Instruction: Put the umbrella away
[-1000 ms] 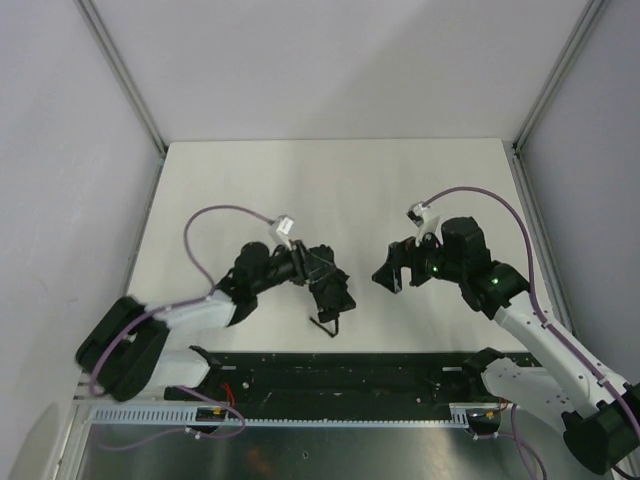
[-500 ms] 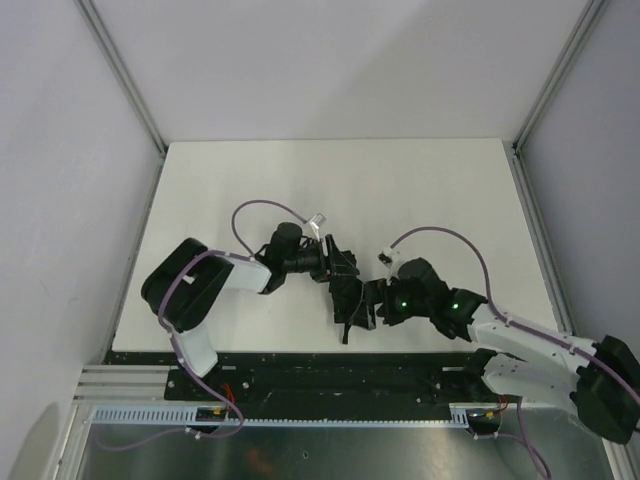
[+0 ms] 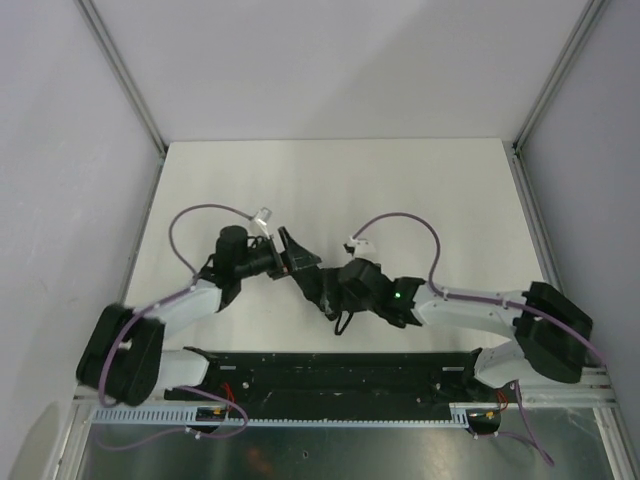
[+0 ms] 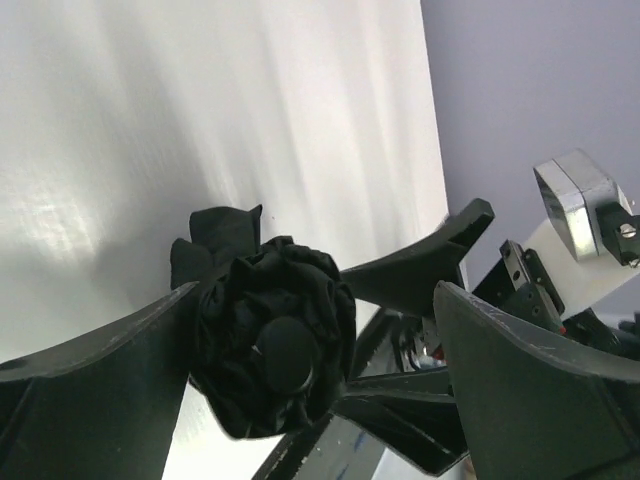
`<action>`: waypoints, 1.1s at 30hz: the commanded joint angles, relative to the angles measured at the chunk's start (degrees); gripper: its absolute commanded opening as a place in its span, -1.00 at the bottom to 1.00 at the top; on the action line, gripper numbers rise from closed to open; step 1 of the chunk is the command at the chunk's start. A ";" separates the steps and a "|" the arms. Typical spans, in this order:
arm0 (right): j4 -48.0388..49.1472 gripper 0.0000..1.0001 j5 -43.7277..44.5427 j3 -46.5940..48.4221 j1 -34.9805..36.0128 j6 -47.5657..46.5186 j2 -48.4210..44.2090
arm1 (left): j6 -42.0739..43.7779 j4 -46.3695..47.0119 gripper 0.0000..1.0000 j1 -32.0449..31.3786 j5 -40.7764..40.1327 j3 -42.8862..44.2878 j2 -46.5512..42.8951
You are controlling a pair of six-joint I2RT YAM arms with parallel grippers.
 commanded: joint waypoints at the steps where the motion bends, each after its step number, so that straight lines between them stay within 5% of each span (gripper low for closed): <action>1: -4.03 0.99 10.27 10.64 2.01 -3.07 6.77 | 8.99 -19.53 0.99 3.55 -7.20 2.83 -11.65; 9: 0.99 0.99 -1.67 18.27 1.91 -27.03 14.19 | 13.65 -37.04 0.99 16.24 -9.74 6.05 -18.29; 18: 1.94 0.99 -24.77 21.38 -4.40 -46.12 20.22 | 26.65 -45.95 0.99 20.66 0.93 16.93 -22.81; 24: 3.42 0.95 -18.20 23.48 -1.02 -47.86 26.14 | 26.04 -46.21 0.99 20.68 0.52 17.79 -27.42; 30: 4.73 0.64 5.48 25.52 -0.79 -42.96 32.42 | 26.16 -46.22 0.99 20.68 0.60 18.94 -26.51; 33: 2.26 0.43 9.04 26.79 -5.27 -35.88 33.85 | 26.09 -46.20 0.99 20.68 1.08 19.60 -26.06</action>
